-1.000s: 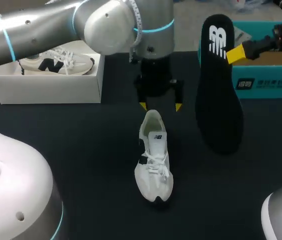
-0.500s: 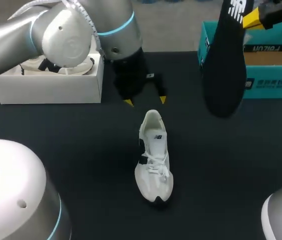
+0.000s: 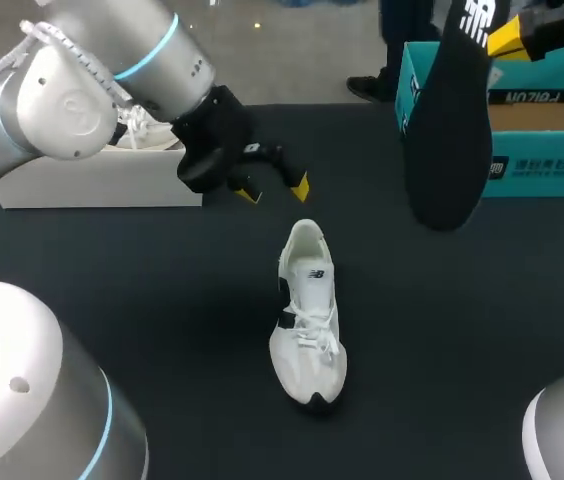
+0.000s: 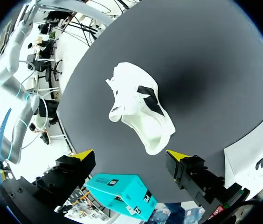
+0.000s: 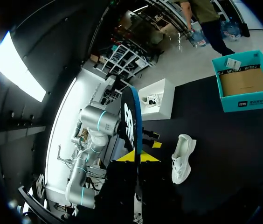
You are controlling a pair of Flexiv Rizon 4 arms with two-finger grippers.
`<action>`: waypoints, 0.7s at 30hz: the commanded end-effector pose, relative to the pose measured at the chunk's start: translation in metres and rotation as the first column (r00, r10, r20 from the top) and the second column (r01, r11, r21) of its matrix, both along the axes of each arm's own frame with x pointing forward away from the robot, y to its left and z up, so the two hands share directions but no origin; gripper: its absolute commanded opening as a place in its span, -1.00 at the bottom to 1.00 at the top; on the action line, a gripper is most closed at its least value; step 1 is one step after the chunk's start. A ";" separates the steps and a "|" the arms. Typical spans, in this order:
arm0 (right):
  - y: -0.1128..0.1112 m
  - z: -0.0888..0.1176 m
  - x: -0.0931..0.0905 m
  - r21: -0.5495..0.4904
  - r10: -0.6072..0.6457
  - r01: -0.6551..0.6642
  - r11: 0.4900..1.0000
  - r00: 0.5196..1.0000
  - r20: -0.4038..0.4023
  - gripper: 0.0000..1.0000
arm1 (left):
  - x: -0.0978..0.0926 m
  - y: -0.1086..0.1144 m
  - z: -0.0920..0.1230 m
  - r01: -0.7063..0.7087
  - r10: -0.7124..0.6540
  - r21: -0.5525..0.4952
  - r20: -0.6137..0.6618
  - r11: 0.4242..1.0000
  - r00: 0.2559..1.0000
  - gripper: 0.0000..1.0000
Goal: Take the shoe out of the shoebox, open the shoe tongue, remove and reinsert the insole, then place the shoe into the shoebox
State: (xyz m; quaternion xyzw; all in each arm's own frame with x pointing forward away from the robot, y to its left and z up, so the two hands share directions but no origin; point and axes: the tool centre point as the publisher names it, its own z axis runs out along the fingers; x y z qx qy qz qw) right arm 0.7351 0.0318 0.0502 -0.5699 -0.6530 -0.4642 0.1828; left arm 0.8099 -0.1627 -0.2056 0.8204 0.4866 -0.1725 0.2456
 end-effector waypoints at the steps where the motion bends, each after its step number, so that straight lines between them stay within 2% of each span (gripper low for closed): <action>1: 0.001 0.000 0.002 -0.001 0.001 -0.001 1.000 1.000 -0.001 -1.00 | 0.003 0.004 -0.003 0.043 -0.055 -0.171 -0.069 0.984 0.996 1.00; 6: 0.001 0.000 0.002 -0.001 0.001 -0.001 1.000 1.000 -0.001 -1.00 | 0.003 0.004 -0.003 0.043 -0.055 -0.171 -0.069 0.984 0.996 1.00; 8: 0.001 0.000 0.002 -0.001 0.001 -0.001 1.000 1.000 -0.001 -1.00 | -0.003 0.006 -0.004 0.031 -0.042 -0.276 -0.033 0.961 0.999 1.00; 12: 0.004 0.003 0.018 0.058 -0.033 0.040 0.998 0.993 -0.117 -1.00 | 0.000 0.006 0.013 -0.034 0.054 -0.413 0.039 0.910 0.998 1.00; 15: 0.006 0.003 0.029 0.086 -0.040 0.057 0.995 0.982 -0.187 -1.00 | 0.002 0.006 0.028 -0.108 0.124 -0.477 0.001 0.872 0.992 1.00; 21: 0.014 0.000 0.048 0.069 -0.011 0.027 0.997 0.975 -0.224 -1.00 | -0.002 0.008 0.051 -0.218 0.168 -0.599 -0.138 0.771 0.976 1.00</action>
